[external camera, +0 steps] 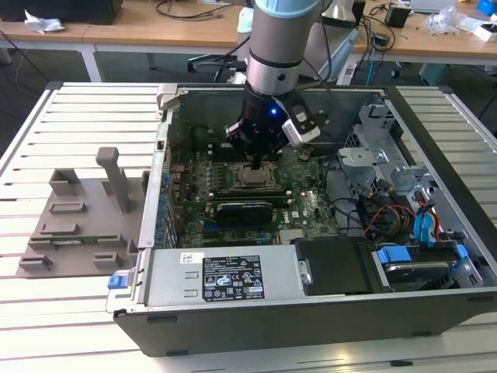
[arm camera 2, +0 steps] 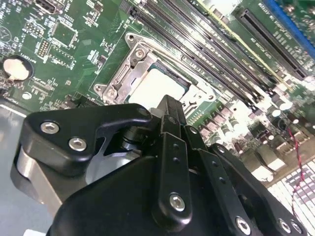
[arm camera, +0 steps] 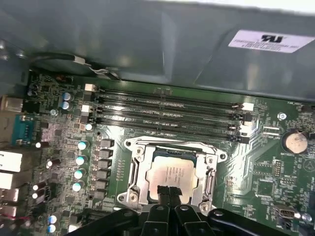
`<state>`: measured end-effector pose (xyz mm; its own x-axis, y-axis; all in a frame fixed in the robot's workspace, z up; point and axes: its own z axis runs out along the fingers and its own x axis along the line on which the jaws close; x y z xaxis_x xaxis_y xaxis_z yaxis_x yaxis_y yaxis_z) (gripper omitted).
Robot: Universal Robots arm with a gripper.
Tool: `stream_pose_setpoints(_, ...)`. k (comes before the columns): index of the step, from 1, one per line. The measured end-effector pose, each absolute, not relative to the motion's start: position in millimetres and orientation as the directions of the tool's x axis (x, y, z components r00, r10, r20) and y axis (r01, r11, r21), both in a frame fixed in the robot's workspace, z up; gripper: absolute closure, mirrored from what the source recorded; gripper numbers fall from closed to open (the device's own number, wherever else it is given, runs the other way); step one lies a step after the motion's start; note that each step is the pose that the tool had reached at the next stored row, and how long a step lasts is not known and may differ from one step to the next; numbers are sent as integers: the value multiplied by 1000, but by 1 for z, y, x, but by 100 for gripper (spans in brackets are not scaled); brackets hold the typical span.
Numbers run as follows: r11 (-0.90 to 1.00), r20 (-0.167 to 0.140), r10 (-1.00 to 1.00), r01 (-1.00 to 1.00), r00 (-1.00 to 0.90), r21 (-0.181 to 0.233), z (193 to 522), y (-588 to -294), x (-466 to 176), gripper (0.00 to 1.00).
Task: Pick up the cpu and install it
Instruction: 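Install the second cpu locking lever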
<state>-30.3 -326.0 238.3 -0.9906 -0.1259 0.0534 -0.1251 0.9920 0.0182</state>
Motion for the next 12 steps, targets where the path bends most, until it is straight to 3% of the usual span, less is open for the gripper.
stream_pose_setpoints(12, 992, 55, -125, -125, -991, 5, 261, -324, -30, 89)
